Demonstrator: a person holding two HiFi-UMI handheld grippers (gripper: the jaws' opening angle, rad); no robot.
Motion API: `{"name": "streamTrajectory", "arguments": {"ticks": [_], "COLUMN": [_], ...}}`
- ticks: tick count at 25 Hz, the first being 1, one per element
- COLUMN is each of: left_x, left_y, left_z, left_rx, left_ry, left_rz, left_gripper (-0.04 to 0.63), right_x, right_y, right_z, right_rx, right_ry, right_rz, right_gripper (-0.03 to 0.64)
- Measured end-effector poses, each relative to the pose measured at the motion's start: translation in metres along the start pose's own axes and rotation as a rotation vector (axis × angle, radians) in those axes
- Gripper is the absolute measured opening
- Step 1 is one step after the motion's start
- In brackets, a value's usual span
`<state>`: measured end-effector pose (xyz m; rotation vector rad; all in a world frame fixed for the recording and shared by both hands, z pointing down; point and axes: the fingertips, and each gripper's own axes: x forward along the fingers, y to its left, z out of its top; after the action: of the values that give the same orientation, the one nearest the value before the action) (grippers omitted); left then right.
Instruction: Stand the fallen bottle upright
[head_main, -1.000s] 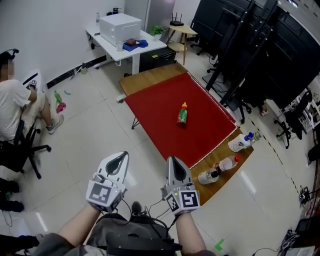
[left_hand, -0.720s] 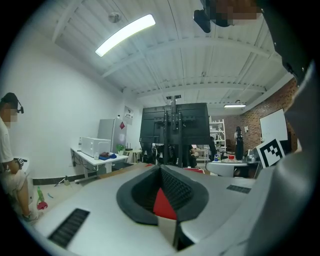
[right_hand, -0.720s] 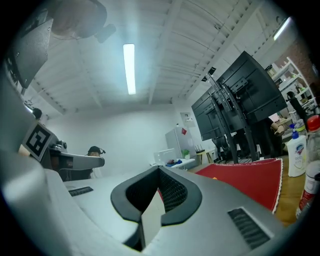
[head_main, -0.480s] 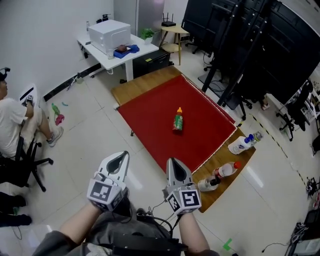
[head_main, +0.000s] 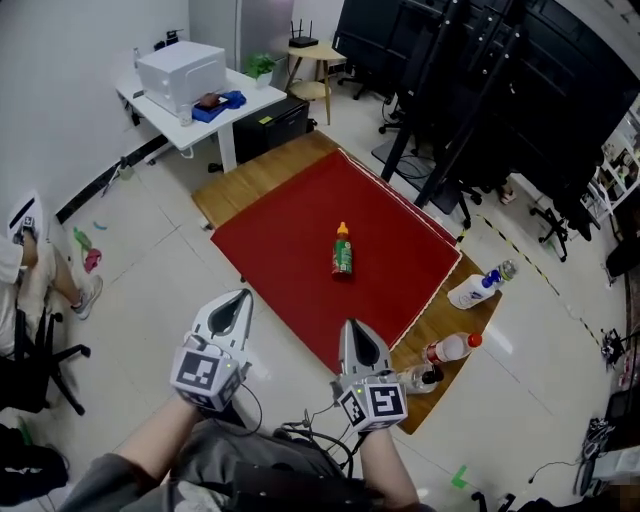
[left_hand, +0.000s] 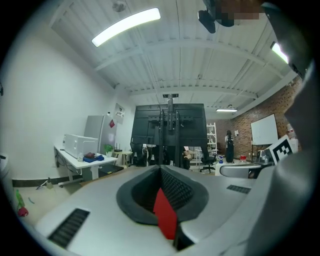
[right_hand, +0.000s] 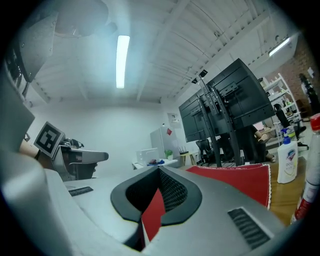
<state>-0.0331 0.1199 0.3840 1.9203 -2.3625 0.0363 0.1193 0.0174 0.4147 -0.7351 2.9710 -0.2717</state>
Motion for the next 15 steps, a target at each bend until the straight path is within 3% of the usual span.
{"name": "streamTrajectory", "arguments": {"ticks": [10,15], "left_x": [0.107,0.157], "left_y": [0.133,0.172], "left_z": [-0.002,0.009], "left_rx": [-0.010,-0.025], "left_ry": [0.047,0.064], "left_rz": [-0.205,-0.332], "left_gripper": [0.028,0.028], "right_x": [0.123,0.161], "right_y": [-0.001,0.002], "right_z": [-0.012,0.000], "right_rx": [-0.022,-0.045], "right_ry": [0.001,-0.024], "right_rz": [-0.279,-0.423], "right_gripper": [-0.003,-0.003]}}
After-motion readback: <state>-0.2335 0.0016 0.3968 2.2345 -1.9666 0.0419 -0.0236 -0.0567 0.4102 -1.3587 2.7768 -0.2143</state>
